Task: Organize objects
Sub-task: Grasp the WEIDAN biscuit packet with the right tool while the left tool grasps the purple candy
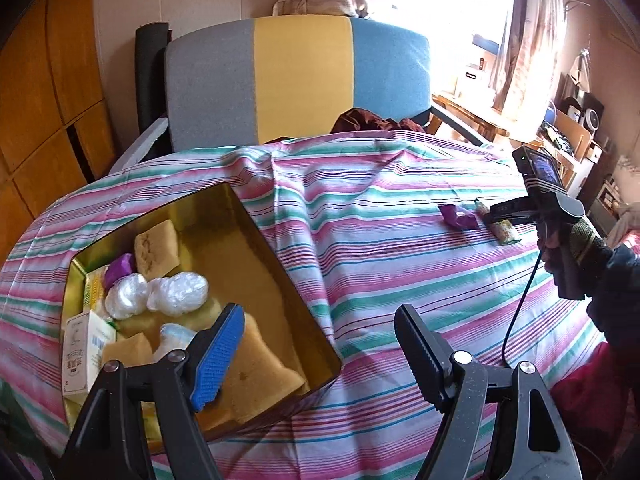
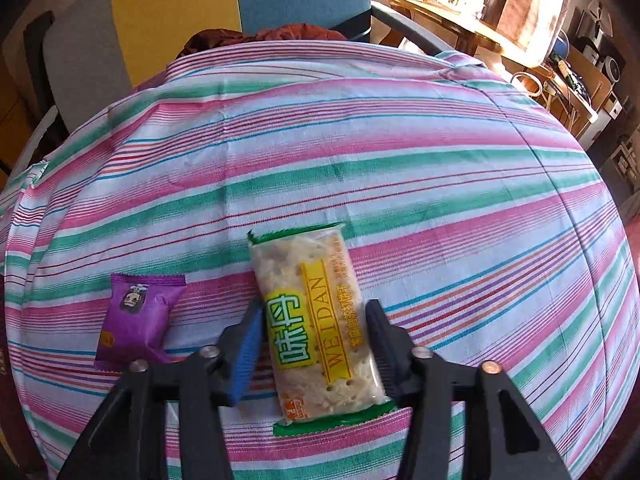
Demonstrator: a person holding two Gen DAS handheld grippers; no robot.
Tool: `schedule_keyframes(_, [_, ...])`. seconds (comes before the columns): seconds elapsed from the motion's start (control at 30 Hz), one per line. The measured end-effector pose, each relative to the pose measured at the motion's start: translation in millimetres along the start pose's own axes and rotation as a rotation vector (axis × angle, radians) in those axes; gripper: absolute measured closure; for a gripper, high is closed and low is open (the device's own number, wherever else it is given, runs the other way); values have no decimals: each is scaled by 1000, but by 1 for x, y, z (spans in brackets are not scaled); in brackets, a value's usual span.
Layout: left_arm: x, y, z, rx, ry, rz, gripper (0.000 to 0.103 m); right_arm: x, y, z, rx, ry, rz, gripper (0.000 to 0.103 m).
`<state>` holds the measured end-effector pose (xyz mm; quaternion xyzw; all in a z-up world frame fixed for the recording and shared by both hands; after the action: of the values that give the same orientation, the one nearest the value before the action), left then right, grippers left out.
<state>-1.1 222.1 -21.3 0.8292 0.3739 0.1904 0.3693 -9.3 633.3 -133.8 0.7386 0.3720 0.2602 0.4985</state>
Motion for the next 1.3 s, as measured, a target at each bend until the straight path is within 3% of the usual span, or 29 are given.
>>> schedule_keyframes(0.17, [32, -36, -24, -66, 13, 85, 25, 5, 14, 1, -17, -6, 45, 55])
schedule_keyframes(0.3, [66, -67, -46, -105, -15, 122, 26, 22, 0, 5, -103, -69, 29, 55])
schedule_keyframes(0.43, [100, -104, -68, -162, -48, 159, 27, 31, 0, 5, -115, -115, -9, 55])
schedule_keyframes(0.57, [122, -144, -88, -235, -17, 212, 28, 33, 1, 6, -122, -119, -19, 55])
schedule_keyframes(0.83, [162, -200, -124, -290, -52, 196, 29, 43, 3, 8, -134, -163, -71, 55])
schedule_keyframes(1.1, [192, -246, -127, -360, -123, 160, 29, 44, 4, 9, -135, -167, -74, 55])
schedule_keyframes(1.17, [193, -250, -122, -359, -139, 148, 46, 42, 5, 10, -132, -152, -63, 55])
schedule_keyframes(1.2, [194, -247, -119, -325, -170, 128, 61, 40, 5, 11, -128, -141, -57, 55])
schedule_keyframes(1.3, [183, -235, -108, -282, -187, 139, 61, 33, 6, 11, -109, -98, -26, 55])
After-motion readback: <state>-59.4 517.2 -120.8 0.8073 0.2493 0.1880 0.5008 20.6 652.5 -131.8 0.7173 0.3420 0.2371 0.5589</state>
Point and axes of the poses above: each gripper's, at about its wrist camera, not at the fingertips, and y roughly against the way its jaws point, x to its right, z to its underside, the point moved 1 cm from there along -y, roughly the way its jaws point, and after that the axes turned 2 degrees about -x, right-handed, at the moved point
